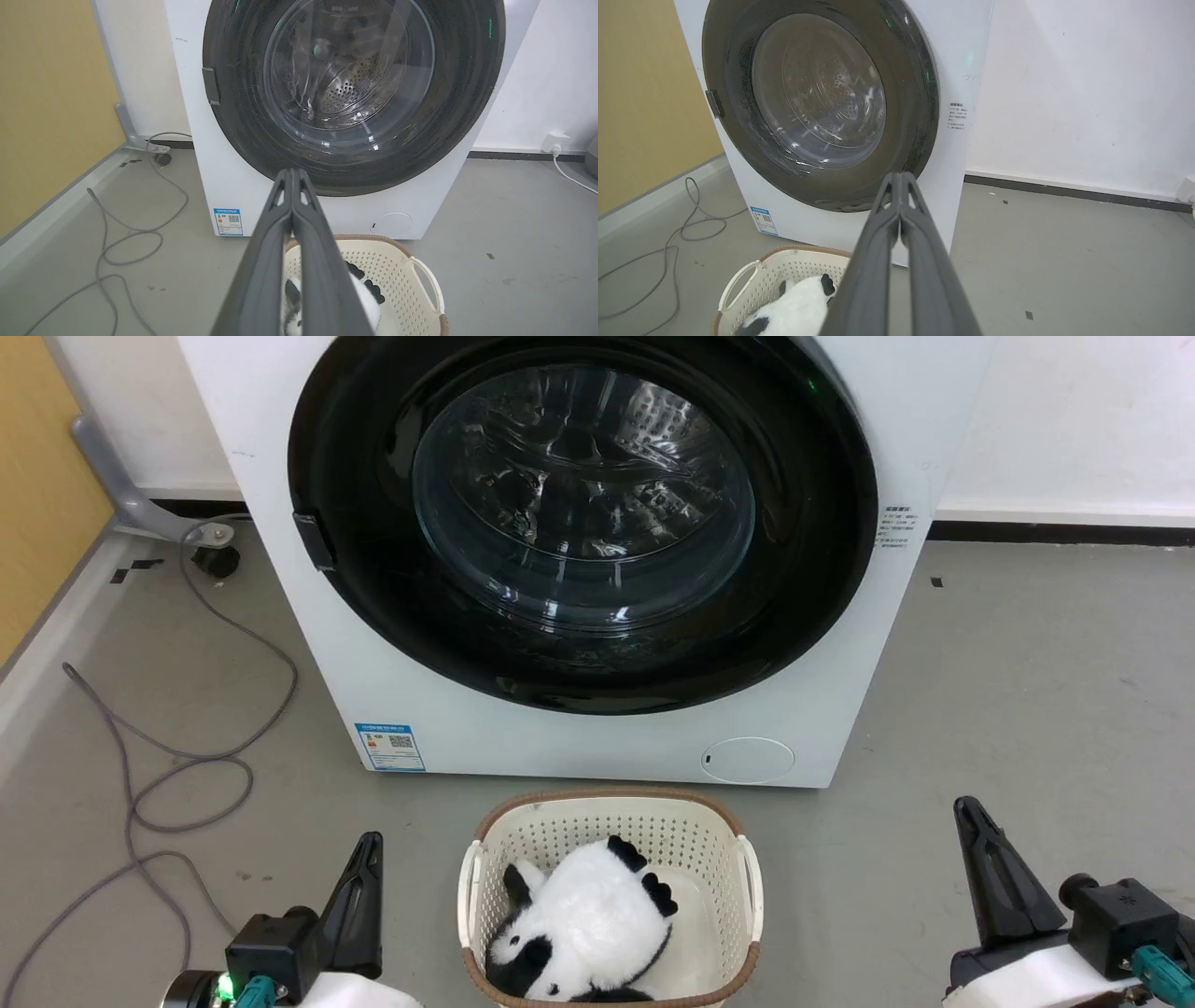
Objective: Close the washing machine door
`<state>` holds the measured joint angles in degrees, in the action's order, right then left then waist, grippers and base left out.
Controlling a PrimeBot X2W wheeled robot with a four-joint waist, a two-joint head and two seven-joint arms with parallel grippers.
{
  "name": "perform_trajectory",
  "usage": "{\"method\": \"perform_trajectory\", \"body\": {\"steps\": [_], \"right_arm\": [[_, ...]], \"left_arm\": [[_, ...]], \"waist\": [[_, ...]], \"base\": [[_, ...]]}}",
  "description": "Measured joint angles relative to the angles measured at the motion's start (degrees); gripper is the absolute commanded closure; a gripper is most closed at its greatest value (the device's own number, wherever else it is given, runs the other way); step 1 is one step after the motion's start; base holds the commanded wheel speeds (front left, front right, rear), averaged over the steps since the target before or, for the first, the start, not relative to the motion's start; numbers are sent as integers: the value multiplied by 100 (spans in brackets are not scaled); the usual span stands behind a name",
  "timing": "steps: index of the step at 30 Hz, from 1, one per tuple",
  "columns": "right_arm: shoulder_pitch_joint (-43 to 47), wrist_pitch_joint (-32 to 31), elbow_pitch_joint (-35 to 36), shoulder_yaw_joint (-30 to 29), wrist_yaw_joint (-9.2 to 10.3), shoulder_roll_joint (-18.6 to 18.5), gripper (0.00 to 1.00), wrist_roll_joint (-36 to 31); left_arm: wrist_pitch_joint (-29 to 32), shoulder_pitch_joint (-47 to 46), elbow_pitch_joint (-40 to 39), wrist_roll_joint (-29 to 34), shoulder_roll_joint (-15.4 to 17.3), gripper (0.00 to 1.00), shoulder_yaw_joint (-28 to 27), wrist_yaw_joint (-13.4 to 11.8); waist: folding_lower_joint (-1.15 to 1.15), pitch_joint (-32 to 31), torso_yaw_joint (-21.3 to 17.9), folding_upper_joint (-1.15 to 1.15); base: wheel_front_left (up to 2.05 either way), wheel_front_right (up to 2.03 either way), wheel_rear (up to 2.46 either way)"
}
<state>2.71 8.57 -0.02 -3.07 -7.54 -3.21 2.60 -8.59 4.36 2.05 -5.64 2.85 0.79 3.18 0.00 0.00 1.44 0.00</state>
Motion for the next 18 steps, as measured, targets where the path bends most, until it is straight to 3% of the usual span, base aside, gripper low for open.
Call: {"method": "perform_trajectory", "body": {"steps": [18], "right_arm": [[-7, -214, 0, 78, 0, 1, 100, -64]], "left_arm": [[210, -90, -41, 114, 0, 100, -14, -58]], "waist": [[0, 0, -36, 0]], "base": [[0, 0, 0]]}}
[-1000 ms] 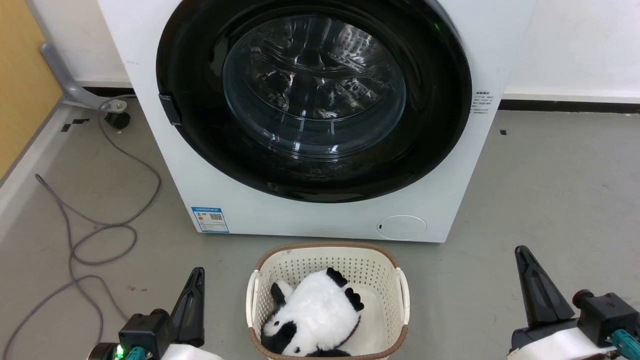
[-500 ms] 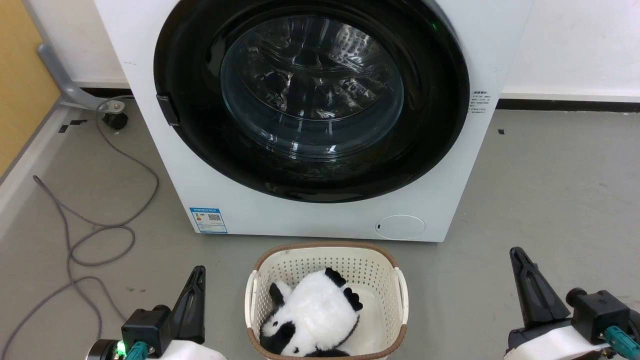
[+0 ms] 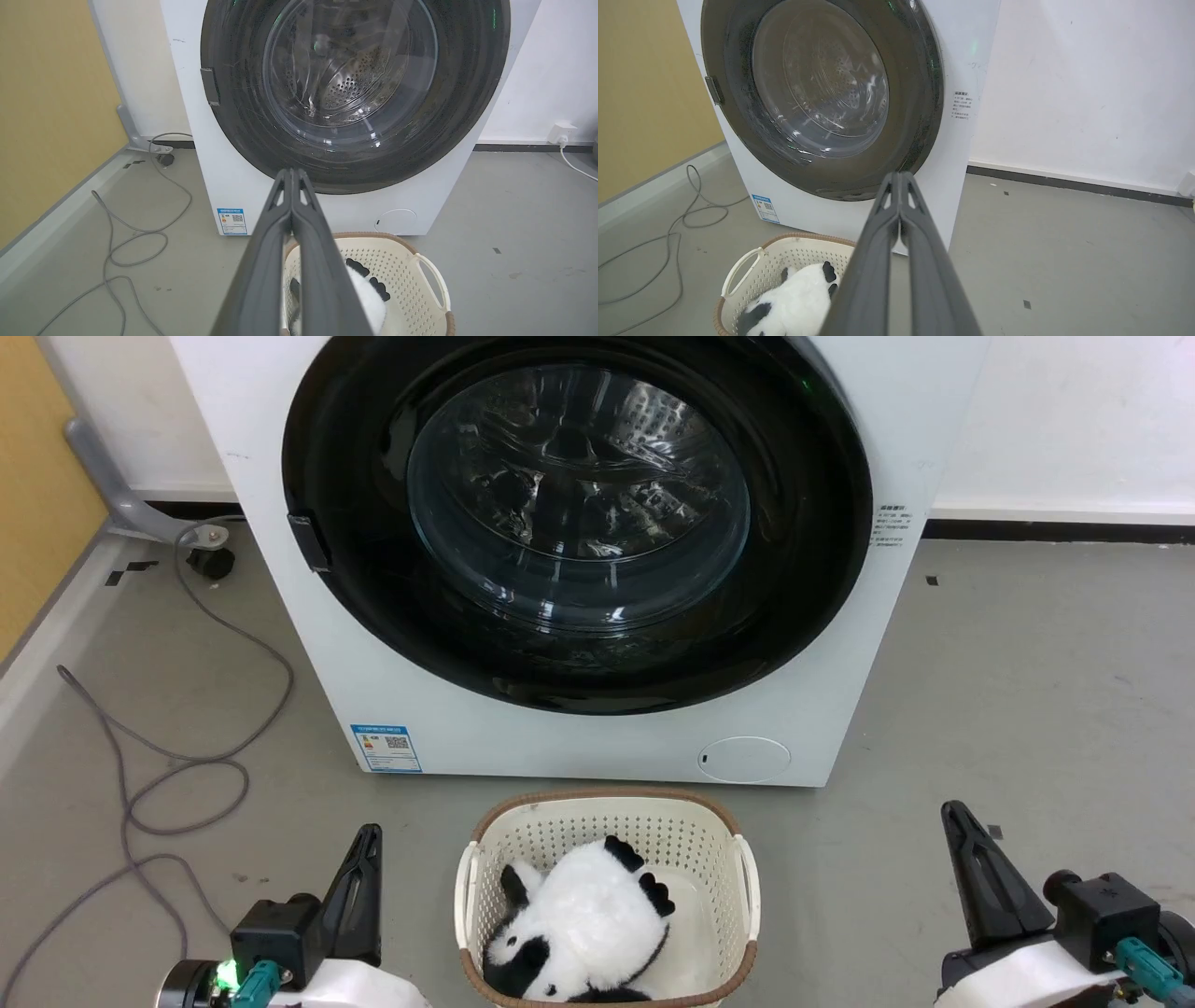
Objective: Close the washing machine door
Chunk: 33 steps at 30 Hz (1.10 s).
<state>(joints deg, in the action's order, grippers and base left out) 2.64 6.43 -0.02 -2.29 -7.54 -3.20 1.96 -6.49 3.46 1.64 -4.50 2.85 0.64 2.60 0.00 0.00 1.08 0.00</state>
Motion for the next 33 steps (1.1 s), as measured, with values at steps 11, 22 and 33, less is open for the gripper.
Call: {"method": "perform_trajectory", "body": {"steps": [11, 22, 33], "right_arm": [[-64, -116, -1, 51, 0, 0, 100, -33], [-110, -246, -1, 85, 0, 0, 100, -49], [-114, -383, -1, 125, 0, 0, 100, -93]], "left_arm": [[137, -34, -29, 98, 0, 100, -11, -49], [254, -112, -56, 175, 0, 100, -22, -98], [386, -143, -85, 241, 0, 100, -34, -145]], "waist": [[0, 0, -22, 0], [0, 0, -44, 0], [0, 0, -66, 0]], "base": [[0, 0, 0], [0, 0, 0], [0, 0, 0]]}}
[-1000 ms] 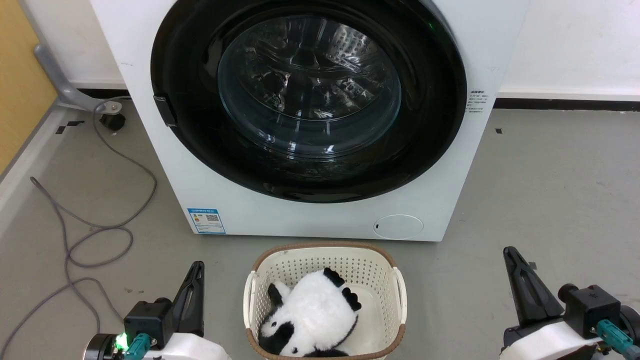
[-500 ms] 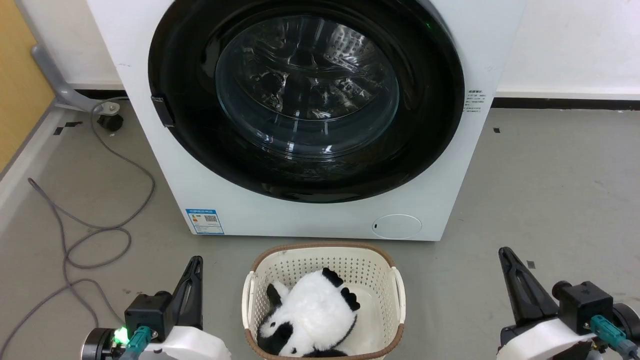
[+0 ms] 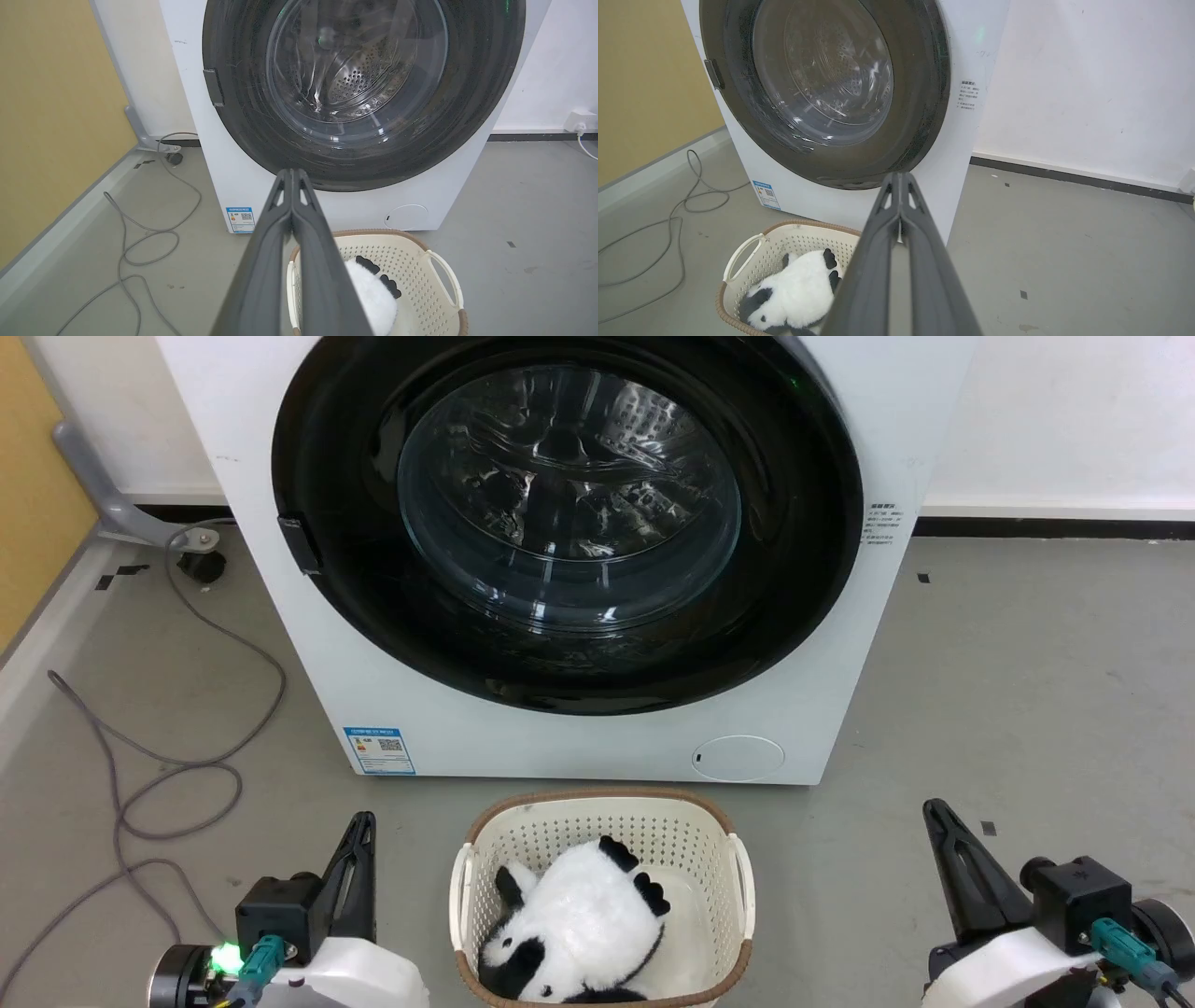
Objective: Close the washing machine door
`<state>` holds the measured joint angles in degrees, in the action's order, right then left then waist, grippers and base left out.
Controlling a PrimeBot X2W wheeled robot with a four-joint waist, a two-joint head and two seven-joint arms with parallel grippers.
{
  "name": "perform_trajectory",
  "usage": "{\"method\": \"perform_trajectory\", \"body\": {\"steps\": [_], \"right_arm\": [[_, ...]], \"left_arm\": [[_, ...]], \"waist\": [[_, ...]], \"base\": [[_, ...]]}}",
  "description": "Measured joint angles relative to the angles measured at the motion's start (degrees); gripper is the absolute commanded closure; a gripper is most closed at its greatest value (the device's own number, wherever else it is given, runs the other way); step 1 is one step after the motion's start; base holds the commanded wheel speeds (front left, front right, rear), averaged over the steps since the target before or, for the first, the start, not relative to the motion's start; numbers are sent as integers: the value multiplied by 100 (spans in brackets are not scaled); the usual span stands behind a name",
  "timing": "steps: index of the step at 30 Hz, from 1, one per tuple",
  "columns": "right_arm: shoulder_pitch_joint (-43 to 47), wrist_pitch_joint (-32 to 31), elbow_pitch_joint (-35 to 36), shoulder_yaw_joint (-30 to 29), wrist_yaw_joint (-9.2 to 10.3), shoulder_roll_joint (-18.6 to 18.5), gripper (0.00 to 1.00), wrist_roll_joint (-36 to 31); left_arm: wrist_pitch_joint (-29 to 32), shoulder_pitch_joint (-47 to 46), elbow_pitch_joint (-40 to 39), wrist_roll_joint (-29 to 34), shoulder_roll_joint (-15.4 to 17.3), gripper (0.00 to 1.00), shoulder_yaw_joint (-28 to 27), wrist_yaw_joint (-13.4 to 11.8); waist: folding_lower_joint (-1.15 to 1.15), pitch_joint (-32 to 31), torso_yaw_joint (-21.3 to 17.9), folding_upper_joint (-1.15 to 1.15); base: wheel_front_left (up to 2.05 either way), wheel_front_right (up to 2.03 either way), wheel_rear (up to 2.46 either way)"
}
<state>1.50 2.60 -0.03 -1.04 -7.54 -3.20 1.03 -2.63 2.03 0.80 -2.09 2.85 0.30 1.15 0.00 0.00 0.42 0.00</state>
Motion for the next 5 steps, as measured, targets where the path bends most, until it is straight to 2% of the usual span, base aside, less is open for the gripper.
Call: {"method": "perform_trajectory", "body": {"steps": [5], "right_arm": [[-2, -55, 0, 23, 0, 1, 100, -8]], "left_arm": [[60, -32, -5, 45, 0, 100, -1, -5]], "waist": [[0, 0, -10, 0]], "base": [[0, 0, 0]]}}
